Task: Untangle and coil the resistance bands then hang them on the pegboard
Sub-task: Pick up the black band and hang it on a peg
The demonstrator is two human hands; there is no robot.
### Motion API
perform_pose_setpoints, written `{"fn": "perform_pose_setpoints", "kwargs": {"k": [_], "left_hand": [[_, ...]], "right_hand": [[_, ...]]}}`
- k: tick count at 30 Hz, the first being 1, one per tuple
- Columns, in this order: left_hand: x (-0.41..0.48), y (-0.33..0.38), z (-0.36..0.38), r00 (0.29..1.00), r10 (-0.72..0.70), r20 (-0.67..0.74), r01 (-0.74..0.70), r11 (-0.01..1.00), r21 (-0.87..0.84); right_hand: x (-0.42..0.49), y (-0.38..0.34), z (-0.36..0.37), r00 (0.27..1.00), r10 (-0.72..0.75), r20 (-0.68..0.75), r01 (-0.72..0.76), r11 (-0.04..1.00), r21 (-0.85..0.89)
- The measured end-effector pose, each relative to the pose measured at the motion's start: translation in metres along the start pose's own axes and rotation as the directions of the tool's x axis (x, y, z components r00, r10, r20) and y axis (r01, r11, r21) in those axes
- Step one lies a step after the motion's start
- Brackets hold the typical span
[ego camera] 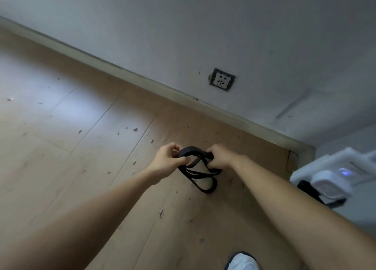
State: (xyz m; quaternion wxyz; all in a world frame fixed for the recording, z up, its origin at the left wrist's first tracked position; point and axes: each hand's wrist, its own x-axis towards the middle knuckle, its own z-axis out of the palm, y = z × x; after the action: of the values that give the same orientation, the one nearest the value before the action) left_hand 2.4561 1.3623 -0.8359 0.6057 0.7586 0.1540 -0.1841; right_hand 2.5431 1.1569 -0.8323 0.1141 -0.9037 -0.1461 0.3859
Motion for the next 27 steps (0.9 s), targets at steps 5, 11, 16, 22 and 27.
{"fn": "perform_pose_setpoints", "kwargs": {"k": [5, 11, 16, 22, 27], "left_hand": [[-0.038, 0.061, -0.032, 0.975, 0.218, 0.036, -0.221, 0.960, 0.171], [-0.089, 0.139, -0.081, 0.914, 0.394, 0.098, -0.399, 0.828, 0.395], [-0.141, 0.193, -0.119, 0.871, 0.463, 0.162, -0.475, 0.713, 0.516], [-0.202, 0.222, -0.146, 0.837, 0.526, 0.152, -0.519, 0.673, 0.527], [-0.234, 0.220, -0.144, 0.822, 0.559, 0.114, -0.554, 0.734, 0.393]], "right_hand": [[-0.044, -0.031, -0.051, 0.995, -0.094, 0.016, 0.094, 0.996, 0.010], [-0.123, -0.091, -0.103, 0.929, -0.335, -0.158, 0.367, 0.894, 0.257], [-0.181, -0.143, -0.114, 0.835, -0.433, -0.339, 0.531, 0.796, 0.291], [-0.240, -0.181, -0.124, 0.769, -0.470, -0.434, 0.608, 0.747, 0.269], [-0.291, -0.192, -0.130, 0.734, -0.479, -0.482, 0.663, 0.662, 0.350]]}}
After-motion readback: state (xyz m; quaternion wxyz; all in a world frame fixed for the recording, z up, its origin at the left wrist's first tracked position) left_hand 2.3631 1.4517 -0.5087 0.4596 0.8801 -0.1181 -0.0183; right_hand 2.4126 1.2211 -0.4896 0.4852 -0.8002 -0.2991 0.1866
